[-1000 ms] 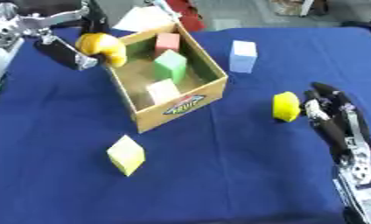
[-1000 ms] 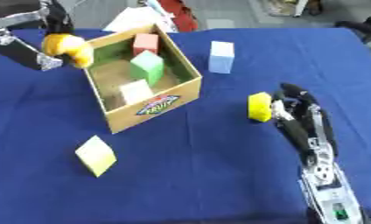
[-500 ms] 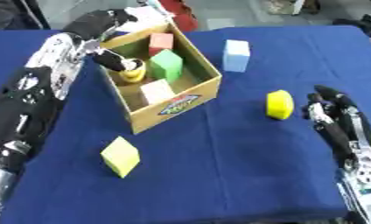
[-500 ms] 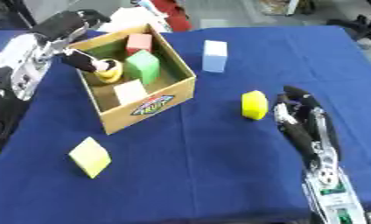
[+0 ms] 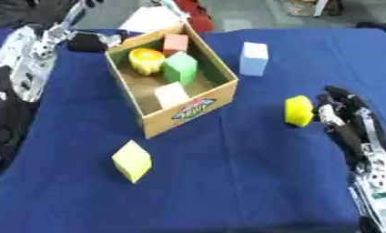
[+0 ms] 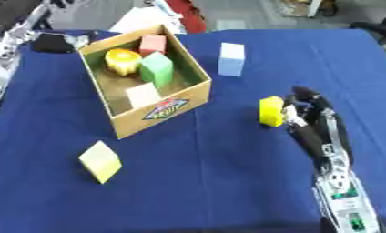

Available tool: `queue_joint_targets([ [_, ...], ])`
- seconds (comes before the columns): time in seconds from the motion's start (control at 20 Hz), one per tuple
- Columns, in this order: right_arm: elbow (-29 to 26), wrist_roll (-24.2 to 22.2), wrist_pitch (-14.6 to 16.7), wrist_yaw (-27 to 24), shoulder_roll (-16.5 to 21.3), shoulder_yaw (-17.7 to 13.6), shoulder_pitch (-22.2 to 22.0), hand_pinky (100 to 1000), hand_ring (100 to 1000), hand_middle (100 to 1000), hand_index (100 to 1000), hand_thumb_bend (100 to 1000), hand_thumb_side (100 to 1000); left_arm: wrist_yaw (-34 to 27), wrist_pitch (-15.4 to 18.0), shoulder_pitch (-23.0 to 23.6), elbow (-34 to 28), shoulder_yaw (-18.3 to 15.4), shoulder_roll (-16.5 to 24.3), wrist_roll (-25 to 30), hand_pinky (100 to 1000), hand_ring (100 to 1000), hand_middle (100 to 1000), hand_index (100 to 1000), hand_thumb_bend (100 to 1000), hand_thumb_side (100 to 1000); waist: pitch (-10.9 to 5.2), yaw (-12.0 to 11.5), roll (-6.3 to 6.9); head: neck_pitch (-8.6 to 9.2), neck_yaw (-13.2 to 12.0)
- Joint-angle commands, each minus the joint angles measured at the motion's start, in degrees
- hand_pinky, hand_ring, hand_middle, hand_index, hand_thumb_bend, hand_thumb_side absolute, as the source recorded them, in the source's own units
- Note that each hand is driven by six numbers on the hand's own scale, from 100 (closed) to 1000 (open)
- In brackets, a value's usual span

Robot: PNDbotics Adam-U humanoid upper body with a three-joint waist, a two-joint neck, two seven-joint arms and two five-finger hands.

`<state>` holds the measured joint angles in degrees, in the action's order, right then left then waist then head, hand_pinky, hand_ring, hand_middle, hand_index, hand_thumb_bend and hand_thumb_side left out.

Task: Pick up objects on the table and place them in the box.

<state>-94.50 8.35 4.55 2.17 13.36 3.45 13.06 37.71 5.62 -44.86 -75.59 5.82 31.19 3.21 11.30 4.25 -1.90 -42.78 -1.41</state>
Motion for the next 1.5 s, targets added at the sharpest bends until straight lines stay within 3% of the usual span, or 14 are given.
queue_joint_targets([
  [0.05, -2.05, -0.79, -0.72, 1.14, 5.86, -0.25, 2.3, 579, 588, 668, 802, 100, 390, -10.72, -0.9, 3.48, -9.47, -1.45, 4.79, -0.92, 765, 664, 647, 811, 374, 526, -1.0, -0.53, -0.48, 0.32, 0.83],
  [0.1, -2.34, -1.07, -1.1, 1.52, 7.7, -0.3, 3.18, 583, 591, 672, 807, 100, 466, -13.95, -1.2, 5.65, -12.08, -1.8, 5.4, -1.03, 759, 653, 635, 805, 358, 524, -1.02, -0.87, -0.56, 0.34, 1.02],
  [0.15, -2.59, -1.44, -1.55, 2.0, 9.96, -0.33, 4.28, 585, 592, 675, 810, 100, 381, -17.13, -1.67, 7.95, -14.65, -2.22, 5.73, -1.24, 757, 649, 631, 801, 350, 522, -1.05, -1.31, -0.65, 0.35, 1.2],
  [0.35, -1.91, -4.27, -3.27, 3.51, 18.6, 0.43, 9.55, 606, 612, 707, 842, 100, 364, -26.09, -2.55, 15.49, -22.48, -3.75, 4.49, -1.51, 746, 633, 614, 788, 311, 527, -0.98, -2.9, -1.06, 0.63, 1.9],
  [0.5, 0.6, -8.95, -3.79, 5.12, 24.29, 2.36, 14.64, 631, 647, 740, 873, 100, 356, -27.78, -3.02, 19.36, -25.15, -4.87, 1.55, -0.69, 742, 628, 609, 786, 290, 544, -1.01, -4.38, -1.59, 0.76, 2.96],
  [0.65, 7.66, -15.91, -3.12, 7.06, 27.14, 4.99, 21.11, 661, 703, 785, 905, 100, 365, -28.28, -3.28, 22.45, -26.16, -5.4, -1.49, -0.05, 737, 623, 604, 782, 280, 556, -1.14, -5.84, -2.37, 1.04, 4.31],
  [0.8, 18.1, -22.98, -1.06, 10.46, 26.88, 5.62, 26.52, 720, 792, 859, 938, 100, 345, -29.38, -2.94, 24.63, -27.52, -5.35, -3.74, 0.6, 735, 621, 601, 779, 277, 564, -1.26, -7.55, -3.04, 1.27, 5.79],
  [1.05, 35.63, -31.16, 2.01, 21.7, 23.32, 1.96, 34.22, 804, 902, 929, 959, 100, 309, -30.85, -2.26, 28.26, -30.08, -5.67, -5.36, 1.87, 734, 617, 597, 778, 265, 575, -0.89, -9.79, -3.5, 1.71, 7.95],
  [1.25, 44.75, -31.94, 3.42, 31.3, 20.93, -0.66, 38.62, 853, 952, 954, 975, 187, 350, -30.86, -1.97, 30.35, -30.71, -5.9, -6.05, 3.5, 733, 613, 592, 779, 253, 589, -0.58, -10.81, -3.74, 1.79, 9.87],
  [1.5, 49.46, -30.12, 5.07, 35.74, 19.4, -2.02, 41.07, 881, 969, 970, 990, 257, 385, -30.76, -1.54, 31.02, -30.82, -5.93, -7.08, 4.97, 732, 609, 587, 779, 244, 594, -0.25, -11.66, -3.78, 1.98, 11.21],
])
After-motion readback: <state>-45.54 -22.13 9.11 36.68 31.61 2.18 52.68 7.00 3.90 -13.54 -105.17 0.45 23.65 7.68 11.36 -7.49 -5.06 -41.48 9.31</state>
